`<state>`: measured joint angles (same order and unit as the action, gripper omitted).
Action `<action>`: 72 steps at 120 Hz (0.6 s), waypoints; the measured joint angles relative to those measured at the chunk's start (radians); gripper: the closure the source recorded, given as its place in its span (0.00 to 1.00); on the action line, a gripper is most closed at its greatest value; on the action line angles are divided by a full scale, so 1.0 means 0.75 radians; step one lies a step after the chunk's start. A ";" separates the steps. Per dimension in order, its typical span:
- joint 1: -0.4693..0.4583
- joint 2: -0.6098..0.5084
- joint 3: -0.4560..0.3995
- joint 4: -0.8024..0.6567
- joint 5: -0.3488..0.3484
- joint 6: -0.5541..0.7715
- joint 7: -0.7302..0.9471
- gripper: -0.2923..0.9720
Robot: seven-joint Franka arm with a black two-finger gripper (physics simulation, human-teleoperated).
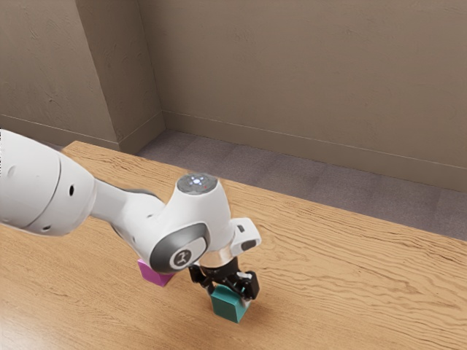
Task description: Pick up the blue block with one arm, and put the blue block on the pink block with one arm
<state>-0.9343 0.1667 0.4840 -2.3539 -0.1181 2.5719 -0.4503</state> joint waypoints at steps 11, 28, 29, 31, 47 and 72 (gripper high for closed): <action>0.004 0.007 -0.001 -0.008 0.000 0.018 0.009 0.28; 0.007 0.011 -0.001 -0.008 0.000 0.034 0.026 0.30; 0.007 0.011 -0.001 -0.008 0.000 0.034 0.027 0.30; 0.007 0.011 -0.001 -0.008 0.000 0.036 0.028 0.31; 0.010 0.013 -0.001 -0.006 0.001 0.042 0.045 0.34; 0.012 0.019 -0.001 -0.005 0.002 0.047 0.073 0.37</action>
<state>-0.9255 0.1807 0.4832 -2.3578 -0.1167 2.6073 -0.3956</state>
